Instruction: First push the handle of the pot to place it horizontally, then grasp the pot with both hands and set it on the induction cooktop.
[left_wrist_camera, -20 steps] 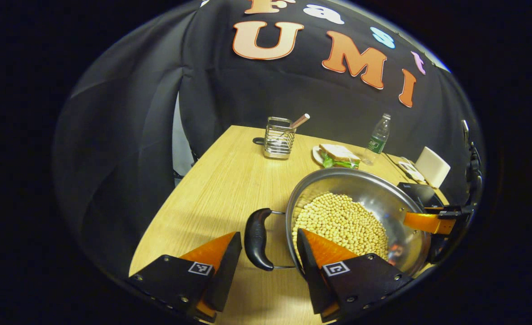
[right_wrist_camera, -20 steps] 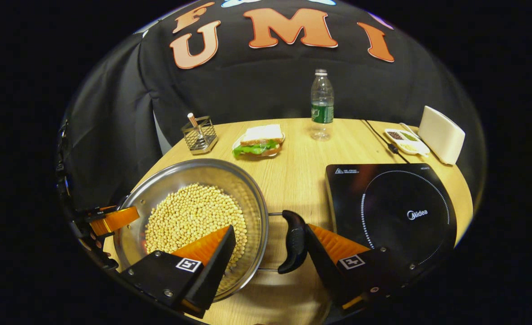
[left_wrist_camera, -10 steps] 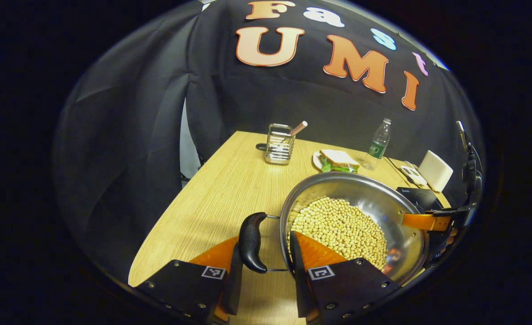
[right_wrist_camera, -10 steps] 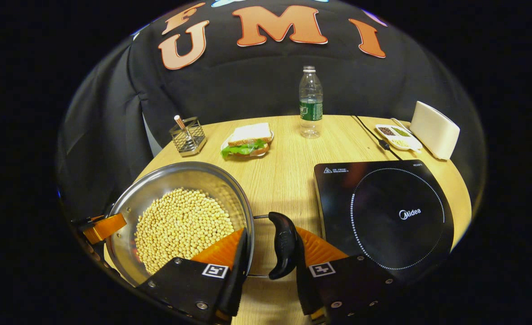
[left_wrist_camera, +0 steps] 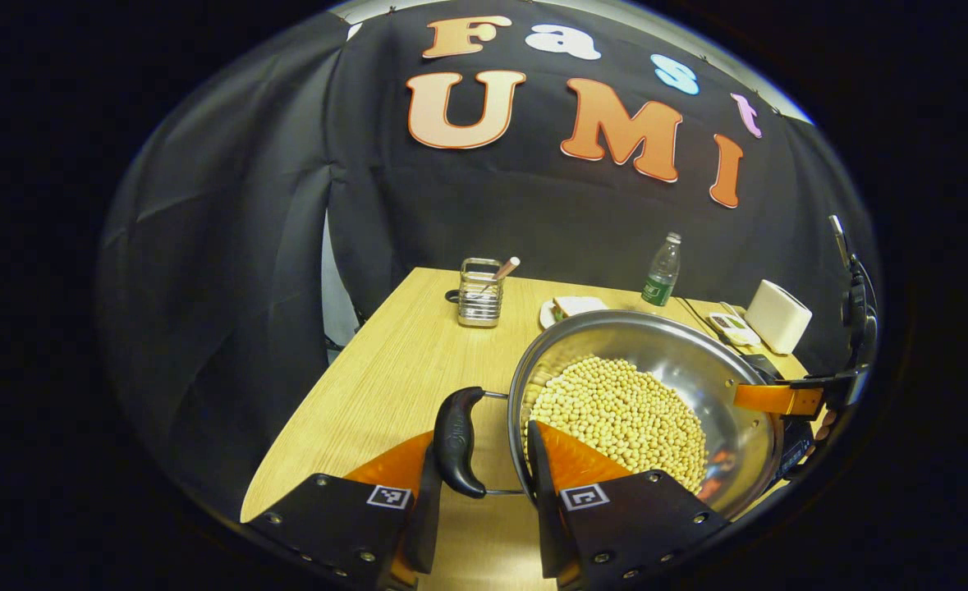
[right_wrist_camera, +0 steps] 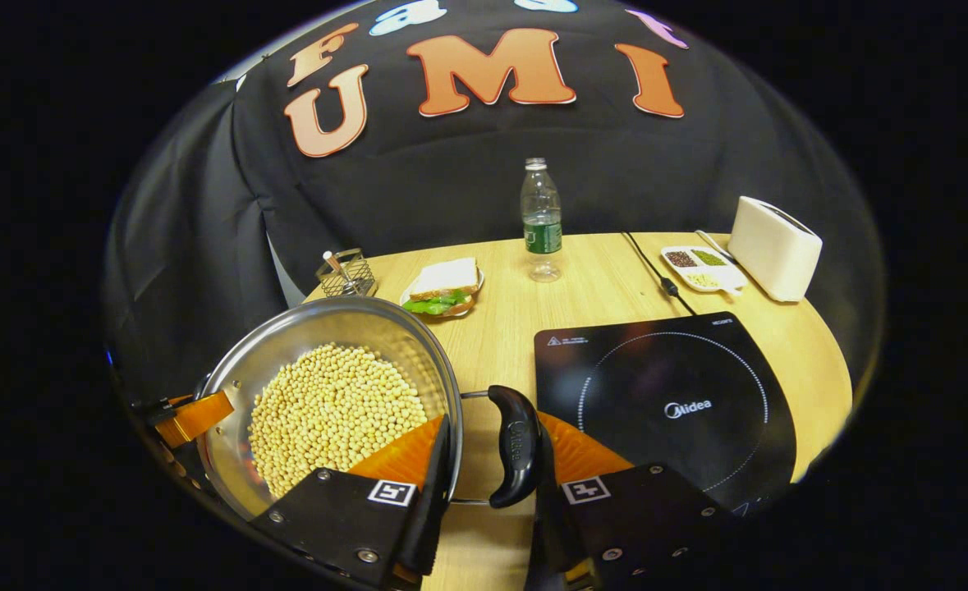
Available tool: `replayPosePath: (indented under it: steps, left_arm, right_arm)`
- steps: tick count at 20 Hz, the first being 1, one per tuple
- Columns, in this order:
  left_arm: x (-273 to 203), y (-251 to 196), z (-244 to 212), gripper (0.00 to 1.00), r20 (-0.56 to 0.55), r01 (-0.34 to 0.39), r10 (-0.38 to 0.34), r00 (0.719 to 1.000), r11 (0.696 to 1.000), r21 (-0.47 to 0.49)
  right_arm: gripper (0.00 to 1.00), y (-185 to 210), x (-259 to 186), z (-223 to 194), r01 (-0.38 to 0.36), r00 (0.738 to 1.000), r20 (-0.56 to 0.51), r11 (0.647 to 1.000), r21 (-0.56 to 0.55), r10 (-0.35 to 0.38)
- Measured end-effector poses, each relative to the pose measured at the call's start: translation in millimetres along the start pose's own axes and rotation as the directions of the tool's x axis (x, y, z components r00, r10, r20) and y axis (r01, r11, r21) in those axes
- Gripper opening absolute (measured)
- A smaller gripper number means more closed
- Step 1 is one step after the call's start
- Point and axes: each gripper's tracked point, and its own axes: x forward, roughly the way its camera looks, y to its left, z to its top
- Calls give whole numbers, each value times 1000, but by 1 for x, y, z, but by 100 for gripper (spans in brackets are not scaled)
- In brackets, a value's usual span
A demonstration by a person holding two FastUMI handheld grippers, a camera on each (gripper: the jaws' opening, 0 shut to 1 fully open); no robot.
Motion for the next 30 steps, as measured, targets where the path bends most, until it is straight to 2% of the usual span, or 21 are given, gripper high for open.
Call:
replayPosePath:
  steps: [2,13,15,26,27,30]
  left_arm:
    - [-6,-14,6,53,7,11,-11,1000,1000,-1]
    - [-5,-113,20,51,9,90,-90,996,995,40]
    - [-3,-131,21,53,4,106,-107,994,993,49]
    - [14,-236,9,51,-43,198,-195,980,977,83]
    - [16,-244,7,49,-47,204,-200,979,975,85]
    - [20,-268,0,51,-64,222,-217,974,971,89]
  right_arm:
    - [51,-13,-11,4,9,1000,15,1000,8,-9]
    - [50,-104,-47,28,75,995,56,996,57,-78]
    - [50,-124,-54,26,90,994,59,993,70,-95]
    - [50,-218,-71,27,183,980,50,974,131,-191]
    - [46,-225,-71,27,190,979,48,973,133,-198]
    - [50,-248,-75,23,209,976,38,967,144,-217]
